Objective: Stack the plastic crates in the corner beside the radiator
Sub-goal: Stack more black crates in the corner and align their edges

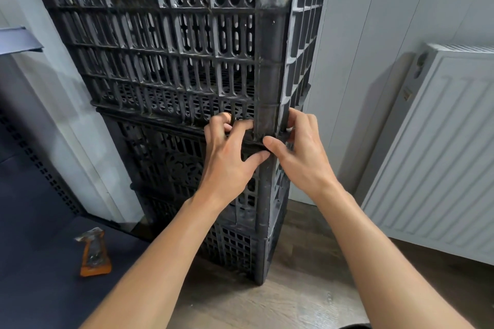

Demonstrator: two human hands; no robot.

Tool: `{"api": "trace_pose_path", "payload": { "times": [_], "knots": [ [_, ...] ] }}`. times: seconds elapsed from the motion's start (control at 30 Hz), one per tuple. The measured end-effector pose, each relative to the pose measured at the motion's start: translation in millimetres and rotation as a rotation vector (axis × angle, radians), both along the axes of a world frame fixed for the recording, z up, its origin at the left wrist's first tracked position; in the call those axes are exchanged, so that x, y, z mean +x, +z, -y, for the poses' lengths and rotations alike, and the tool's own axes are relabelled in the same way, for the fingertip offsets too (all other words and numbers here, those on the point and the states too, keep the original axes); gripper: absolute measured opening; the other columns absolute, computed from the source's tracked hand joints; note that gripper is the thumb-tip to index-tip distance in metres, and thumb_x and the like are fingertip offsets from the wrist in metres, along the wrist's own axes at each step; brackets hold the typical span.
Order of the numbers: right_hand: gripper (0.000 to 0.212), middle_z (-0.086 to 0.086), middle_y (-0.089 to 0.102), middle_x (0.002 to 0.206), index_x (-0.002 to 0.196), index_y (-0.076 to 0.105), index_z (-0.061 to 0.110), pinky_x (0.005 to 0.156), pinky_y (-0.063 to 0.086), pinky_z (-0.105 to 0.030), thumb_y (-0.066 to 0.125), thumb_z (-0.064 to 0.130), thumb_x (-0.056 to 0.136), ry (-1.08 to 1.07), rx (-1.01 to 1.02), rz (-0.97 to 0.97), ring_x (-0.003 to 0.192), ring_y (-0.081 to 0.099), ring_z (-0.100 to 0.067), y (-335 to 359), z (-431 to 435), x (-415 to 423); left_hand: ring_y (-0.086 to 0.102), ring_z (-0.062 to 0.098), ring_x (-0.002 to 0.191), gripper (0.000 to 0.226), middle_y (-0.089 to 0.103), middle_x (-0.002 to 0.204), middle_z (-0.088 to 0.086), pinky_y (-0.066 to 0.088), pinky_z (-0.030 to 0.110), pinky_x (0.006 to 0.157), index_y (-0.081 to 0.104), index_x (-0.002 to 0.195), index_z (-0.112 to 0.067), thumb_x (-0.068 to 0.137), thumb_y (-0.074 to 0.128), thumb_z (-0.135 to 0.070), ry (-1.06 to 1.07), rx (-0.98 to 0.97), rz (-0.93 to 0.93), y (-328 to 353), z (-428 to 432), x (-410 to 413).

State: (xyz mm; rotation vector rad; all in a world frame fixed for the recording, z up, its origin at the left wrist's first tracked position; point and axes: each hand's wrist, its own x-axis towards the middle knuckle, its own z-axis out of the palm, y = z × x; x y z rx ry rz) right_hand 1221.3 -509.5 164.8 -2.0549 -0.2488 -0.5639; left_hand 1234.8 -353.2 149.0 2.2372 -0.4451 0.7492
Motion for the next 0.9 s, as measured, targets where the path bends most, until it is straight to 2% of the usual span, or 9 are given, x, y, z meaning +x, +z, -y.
{"api": "trace_pose_path", "payload": {
  "times": [0.13, 0.33, 0.5, 0.57, 0.67, 0.7, 0.77, 0.83, 0.9],
  "knots": [
    [0.054, 0.008, 0.045, 0.122, 0.137, 0.046, 0.024, 0.085, 0.045, -0.016, 0.071, 0.029, 0.089, -0.078, 0.059, -0.007, 0.107, 0.05, 0.0, 2, -5, 4, 0.022, 0.007, 0.116, 0.054, 0.025, 0.127, -0.003, 0.028, 0.02, 0.098, 0.056, 0.126, -0.025, 0.079, 0.079, -0.039, -0.015, 0.024, -0.049, 7, -2, 1],
    [0.06, 0.008, 0.045, 0.126, 0.142, 0.043, 0.026, 0.1, 0.048, -0.034, 0.07, 0.032, 0.089, -0.1, 0.074, -0.027, 0.119, 0.049, -0.007, 2, -9, 2, 0.023, 0.01, 0.122, 0.06, 0.023, 0.132, -0.005, 0.028, 0.025, 0.102, 0.046, 0.136, -0.032, 0.084, 0.072, -0.045, -0.03, 0.168, -0.057, 8, -13, 2],
    [0.065, 0.009, 0.044, 0.13, 0.146, 0.038, 0.027, 0.103, 0.048, -0.039, 0.07, 0.035, 0.09, -0.105, 0.077, -0.041, 0.124, 0.048, -0.009, 2, -12, 0, 0.025, 0.015, 0.13, 0.064, 0.022, 0.141, 0.0, 0.036, 0.035, 0.109, 0.043, 0.144, -0.026, 0.087, 0.07, -0.041, -0.005, 0.176, -0.044, 2, -13, -4],
    [0.065, 0.01, 0.044, 0.13, 0.146, 0.038, 0.027, 0.102, 0.048, -0.04, 0.07, 0.036, 0.089, -0.1, 0.079, -0.041, 0.122, 0.05, -0.01, 0, -12, 0, 0.022, 0.016, 0.138, 0.068, 0.019, 0.148, -0.001, 0.034, 0.039, 0.114, 0.037, 0.15, -0.027, 0.09, 0.068, -0.035, -0.018, 0.187, -0.041, -1, -16, -11],
    [0.062, 0.012, 0.049, 0.126, 0.141, 0.042, 0.028, 0.099, 0.05, -0.039, 0.069, 0.041, 0.088, -0.12, 0.057, -0.014, 0.118, 0.052, -0.01, -1, -10, 2, 0.009, 0.008, 0.149, 0.063, 0.012, 0.161, -0.007, 0.018, 0.025, 0.118, 0.033, 0.152, -0.034, 0.096, 0.062, -0.026, -0.065, 0.138, -0.073, -5, -20, -23],
    [0.058, 0.012, 0.052, 0.123, 0.139, 0.044, 0.028, 0.097, 0.049, -0.037, 0.067, 0.045, 0.088, -0.135, 0.049, 0.007, 0.116, 0.052, -0.01, -1, -10, 2, 0.011, 0.004, 0.149, 0.056, 0.015, 0.162, -0.009, 0.015, 0.017, 0.116, 0.039, 0.149, -0.035, 0.098, 0.059, -0.025, -0.07, 0.088, -0.065, -5, -22, -25],
    [0.047, 0.012, 0.056, 0.116, 0.133, 0.049, 0.028, 0.093, 0.046, -0.03, 0.06, 0.049, 0.092, -0.173, 0.082, 0.051, 0.113, 0.053, -0.011, 3, -11, 2, 0.028, -0.004, 0.14, 0.042, 0.033, 0.155, -0.011, 0.021, 0.005, 0.109, 0.053, 0.141, -0.031, 0.1, 0.055, -0.025, -0.034, -0.009, -0.012, -1, -24, -26],
    [0.031, 0.011, 0.06, 0.11, 0.123, 0.054, 0.03, 0.09, 0.045, -0.03, 0.05, 0.049, 0.098, -0.214, 0.182, 0.088, 0.109, 0.055, -0.012, 9, -15, 7, 0.046, -0.006, 0.124, 0.033, 0.051, 0.137, -0.011, 0.037, 0.008, 0.102, 0.061, 0.132, -0.025, 0.1, 0.053, -0.025, 0.013, -0.093, 0.021, 8, -25, -19],
    [0.028, 0.01, 0.061, 0.104, 0.11, 0.058, 0.029, 0.089, 0.046, -0.033, 0.036, 0.045, 0.104, -0.271, 0.28, 0.132, 0.103, 0.057, -0.013, 13, -21, 15, 0.057, -0.002, 0.11, 0.029, 0.058, 0.12, -0.011, 0.046, 0.015, 0.093, 0.065, 0.125, -0.021, 0.101, 0.052, -0.027, 0.046, -0.154, 0.031, 20, -22, -12]
  ]
}}
